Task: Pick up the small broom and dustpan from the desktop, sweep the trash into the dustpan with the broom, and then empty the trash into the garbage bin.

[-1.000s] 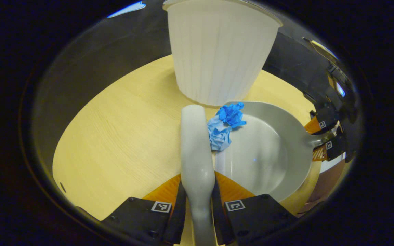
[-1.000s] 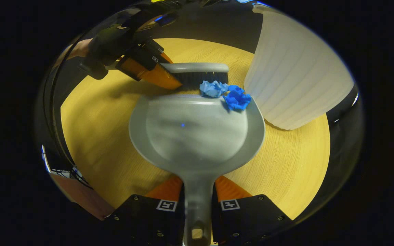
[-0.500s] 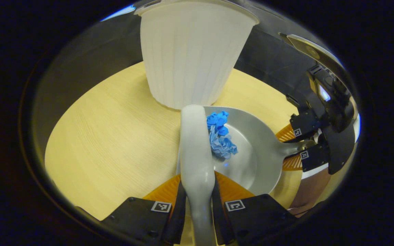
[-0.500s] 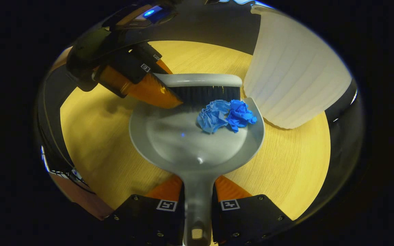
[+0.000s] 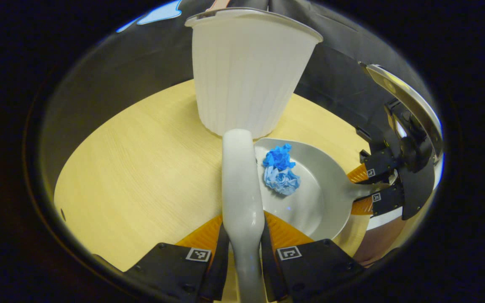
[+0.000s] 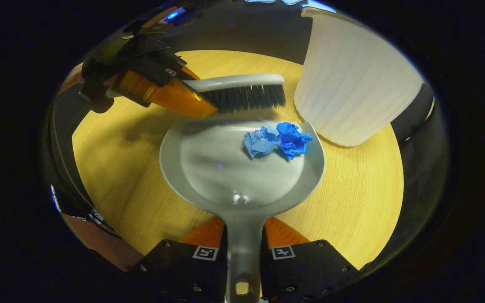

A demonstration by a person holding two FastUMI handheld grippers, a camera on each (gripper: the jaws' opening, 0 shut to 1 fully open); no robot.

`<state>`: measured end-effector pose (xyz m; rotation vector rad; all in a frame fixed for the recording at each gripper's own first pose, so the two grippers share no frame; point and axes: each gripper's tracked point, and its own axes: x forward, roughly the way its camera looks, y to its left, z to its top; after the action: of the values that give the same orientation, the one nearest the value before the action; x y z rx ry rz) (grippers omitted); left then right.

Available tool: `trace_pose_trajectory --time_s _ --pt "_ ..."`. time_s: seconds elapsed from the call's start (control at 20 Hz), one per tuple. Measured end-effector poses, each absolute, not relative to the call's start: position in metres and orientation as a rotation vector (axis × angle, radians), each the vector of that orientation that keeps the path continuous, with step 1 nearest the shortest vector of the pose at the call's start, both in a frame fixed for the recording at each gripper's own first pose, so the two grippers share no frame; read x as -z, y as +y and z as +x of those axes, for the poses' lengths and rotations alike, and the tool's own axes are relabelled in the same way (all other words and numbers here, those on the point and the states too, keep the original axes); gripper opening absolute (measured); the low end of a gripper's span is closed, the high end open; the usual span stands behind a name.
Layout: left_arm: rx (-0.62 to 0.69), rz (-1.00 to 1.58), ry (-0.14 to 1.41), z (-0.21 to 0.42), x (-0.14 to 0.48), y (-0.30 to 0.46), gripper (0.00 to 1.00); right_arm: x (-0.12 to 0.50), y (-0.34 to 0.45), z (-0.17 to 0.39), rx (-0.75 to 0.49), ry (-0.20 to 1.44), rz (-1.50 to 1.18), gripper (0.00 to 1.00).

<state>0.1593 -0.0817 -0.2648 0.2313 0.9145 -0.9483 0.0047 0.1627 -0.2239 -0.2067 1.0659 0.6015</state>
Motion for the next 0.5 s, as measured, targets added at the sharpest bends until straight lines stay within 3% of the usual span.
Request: trace_pose_trajectory --time_s 0.5 --pt "0.889 0.228 0.882 0.206 0.293 0.006 0.43 0.238 0.162 0.011 -0.503 1.093 -0.187 0.32"
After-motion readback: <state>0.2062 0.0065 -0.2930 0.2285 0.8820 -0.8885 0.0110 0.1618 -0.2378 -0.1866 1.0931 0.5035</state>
